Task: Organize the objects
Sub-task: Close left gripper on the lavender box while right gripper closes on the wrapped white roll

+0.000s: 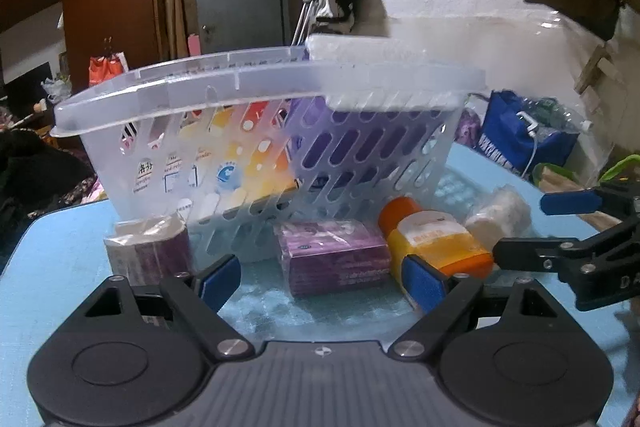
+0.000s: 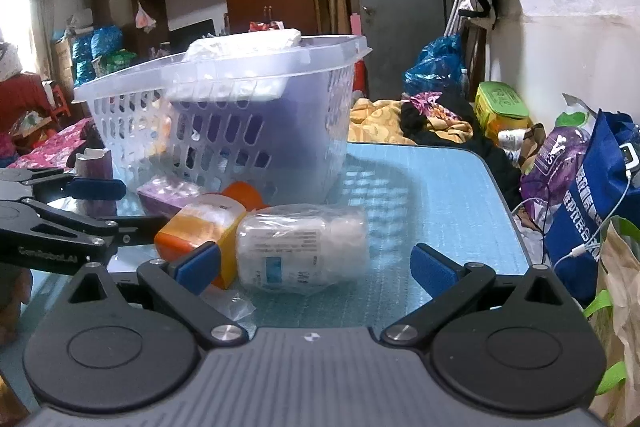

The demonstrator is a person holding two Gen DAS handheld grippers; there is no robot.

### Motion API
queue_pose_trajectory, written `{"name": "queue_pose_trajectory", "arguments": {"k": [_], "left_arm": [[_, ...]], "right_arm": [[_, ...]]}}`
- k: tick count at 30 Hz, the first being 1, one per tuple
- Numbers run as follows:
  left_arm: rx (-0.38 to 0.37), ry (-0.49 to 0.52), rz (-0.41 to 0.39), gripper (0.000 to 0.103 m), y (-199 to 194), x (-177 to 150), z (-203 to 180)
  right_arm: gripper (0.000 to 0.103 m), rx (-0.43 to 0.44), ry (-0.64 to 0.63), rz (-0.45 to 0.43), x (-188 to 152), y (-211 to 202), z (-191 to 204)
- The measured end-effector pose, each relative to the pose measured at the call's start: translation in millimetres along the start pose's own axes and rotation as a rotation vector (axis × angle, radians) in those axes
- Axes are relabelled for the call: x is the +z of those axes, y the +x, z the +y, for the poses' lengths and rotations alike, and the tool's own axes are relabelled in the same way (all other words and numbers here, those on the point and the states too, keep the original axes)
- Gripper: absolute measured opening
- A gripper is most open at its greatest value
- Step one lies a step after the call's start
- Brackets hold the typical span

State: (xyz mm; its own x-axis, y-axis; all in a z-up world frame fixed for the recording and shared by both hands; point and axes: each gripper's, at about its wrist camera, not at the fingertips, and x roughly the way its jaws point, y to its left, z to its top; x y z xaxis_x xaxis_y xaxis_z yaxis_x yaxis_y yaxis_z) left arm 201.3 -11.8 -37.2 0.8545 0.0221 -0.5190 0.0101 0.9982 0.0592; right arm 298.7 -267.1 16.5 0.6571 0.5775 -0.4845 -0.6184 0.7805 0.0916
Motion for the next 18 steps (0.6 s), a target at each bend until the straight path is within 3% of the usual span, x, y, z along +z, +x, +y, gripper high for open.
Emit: {"name": "queue_pose_trajectory", "arguments": {"k": [5, 8, 10, 11, 12, 18], "left_arm": [[0.01, -0.021, 0.027, 0.09, 11, 5, -2], [0.014, -0.021, 0.038, 0.09, 15, 6, -4], [0.019, -0.022, 0.043, 0.09, 17, 8, -5], [0.017, -0.023, 0.046, 0.085, 18, 8, -6], [0.006, -0.027, 0.045, 0.068, 18, 8, -7], [0.007, -0.037, -0.014, 0.068, 6, 7, -8]], "right_arm": [[0.097, -0.009, 0.023, 0.028, 1, 5, -4], [0.09, 0.003, 0.045, 0.044, 0, 7, -8], [0.077, 0.024, 0.06, 0.041, -1, 6, -11], [0.075, 0.027, 0.064, 0.04, -2, 5, -11], [0.076, 0.024, 0.067, 0.033, -3, 4, -12], [0.075, 0.025, 0.074, -0.066, -6, -10, -13]]}}
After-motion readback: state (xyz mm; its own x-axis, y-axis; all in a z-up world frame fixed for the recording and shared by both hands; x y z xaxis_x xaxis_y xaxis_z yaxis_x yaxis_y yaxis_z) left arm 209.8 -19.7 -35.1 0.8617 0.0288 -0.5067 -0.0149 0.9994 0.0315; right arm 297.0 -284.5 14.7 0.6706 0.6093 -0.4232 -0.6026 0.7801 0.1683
